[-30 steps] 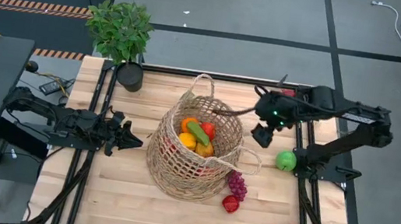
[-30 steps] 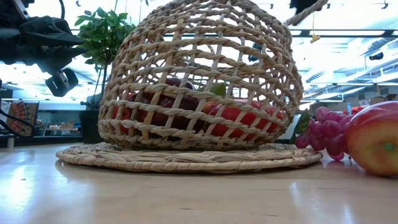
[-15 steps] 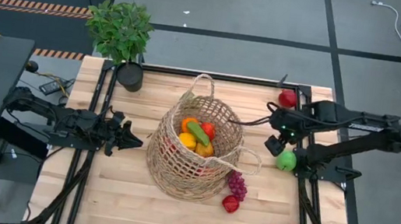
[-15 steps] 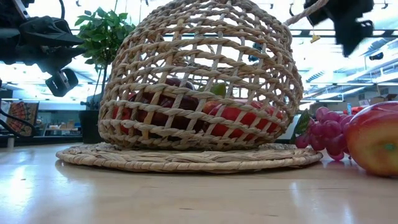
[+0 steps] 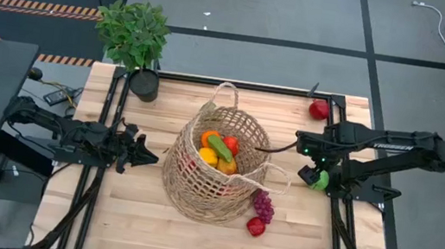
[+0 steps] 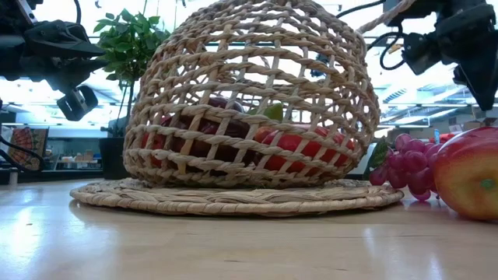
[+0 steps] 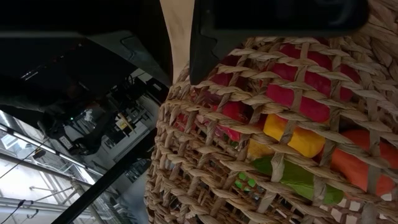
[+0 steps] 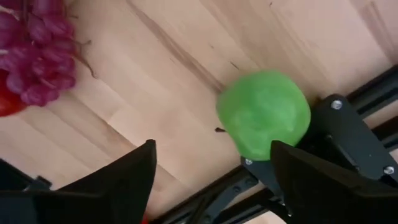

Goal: Build produce basket
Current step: Put the green apple into the brown basket

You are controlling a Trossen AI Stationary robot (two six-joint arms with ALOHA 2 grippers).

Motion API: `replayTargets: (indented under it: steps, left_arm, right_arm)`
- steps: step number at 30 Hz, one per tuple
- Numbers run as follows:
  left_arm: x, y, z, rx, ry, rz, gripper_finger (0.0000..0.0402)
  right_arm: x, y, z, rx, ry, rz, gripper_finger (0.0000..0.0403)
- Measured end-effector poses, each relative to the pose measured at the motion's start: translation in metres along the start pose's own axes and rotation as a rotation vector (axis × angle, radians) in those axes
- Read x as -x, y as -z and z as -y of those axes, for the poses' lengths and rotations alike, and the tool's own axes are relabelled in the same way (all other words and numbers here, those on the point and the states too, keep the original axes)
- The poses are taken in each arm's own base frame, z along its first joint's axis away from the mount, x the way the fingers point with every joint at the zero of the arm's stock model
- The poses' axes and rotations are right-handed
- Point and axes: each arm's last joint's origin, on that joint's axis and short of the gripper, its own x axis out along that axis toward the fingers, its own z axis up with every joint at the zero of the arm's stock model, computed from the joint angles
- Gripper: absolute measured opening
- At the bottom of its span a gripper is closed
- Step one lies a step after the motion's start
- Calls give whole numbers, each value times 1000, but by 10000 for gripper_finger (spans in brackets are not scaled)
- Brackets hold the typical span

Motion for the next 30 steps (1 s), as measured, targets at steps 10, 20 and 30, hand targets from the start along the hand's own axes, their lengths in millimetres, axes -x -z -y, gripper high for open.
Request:
replayTargets:
  steps: [10,20,30]
  left_arm:
    - [0,0,0,1,0,-1,60]
    - [0,0,0,1,1,0,60]
    - [0,0,0,0,0,0,63]
  right_arm:
    - [-8,-11,17,118,53,13,394]
    - [-21,-22,28,195,32,-42,399]
    - [-37,-35,24,368,87,-200,400]
